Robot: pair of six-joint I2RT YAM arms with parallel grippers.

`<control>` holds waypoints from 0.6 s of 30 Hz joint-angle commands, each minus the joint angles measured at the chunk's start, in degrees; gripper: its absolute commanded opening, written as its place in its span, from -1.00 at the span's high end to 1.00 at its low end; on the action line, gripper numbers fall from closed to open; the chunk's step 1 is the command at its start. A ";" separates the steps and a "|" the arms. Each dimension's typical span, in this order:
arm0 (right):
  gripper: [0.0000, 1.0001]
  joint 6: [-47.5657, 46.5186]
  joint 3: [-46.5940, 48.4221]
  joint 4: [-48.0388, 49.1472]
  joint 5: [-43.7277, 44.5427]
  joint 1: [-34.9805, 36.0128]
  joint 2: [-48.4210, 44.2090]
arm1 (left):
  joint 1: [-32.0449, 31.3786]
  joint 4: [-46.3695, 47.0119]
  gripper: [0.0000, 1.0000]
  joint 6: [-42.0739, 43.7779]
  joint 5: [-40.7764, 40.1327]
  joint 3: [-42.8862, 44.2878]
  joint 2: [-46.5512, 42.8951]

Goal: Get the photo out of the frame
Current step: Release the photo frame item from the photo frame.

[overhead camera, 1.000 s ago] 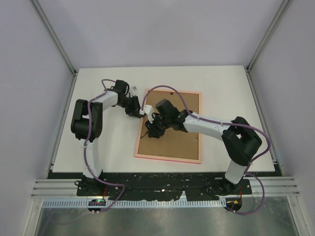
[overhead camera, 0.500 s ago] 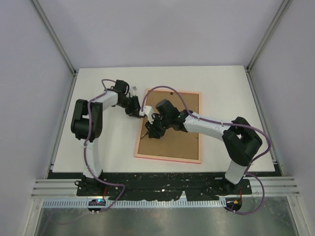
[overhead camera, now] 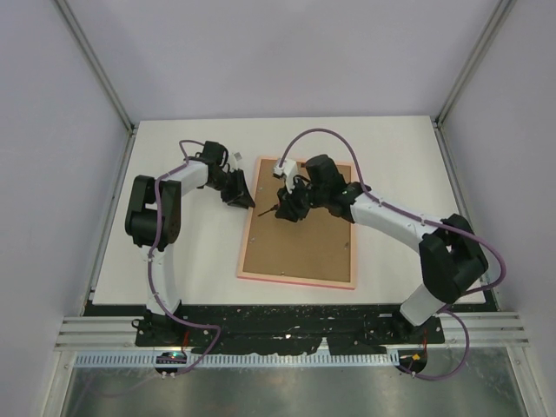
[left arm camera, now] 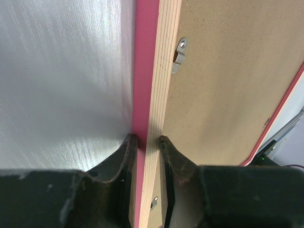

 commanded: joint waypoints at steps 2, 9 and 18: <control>0.84 6.18 -0.37 4.57 0.20 2.49 4.96 | 0.49 0.27 0.61 -0.89 -0.61 0.53 1.35; 0.84 5.39 0.59 4.14 3.73 4.95 6.20 | 0.50 0.27 0.61 -0.80 -0.34 0.62 1.61; 0.85 2.06 3.40 1.06 9.53 9.87 9.36 | 0.50 0.27 0.61 -0.71 -0.52 0.53 1.35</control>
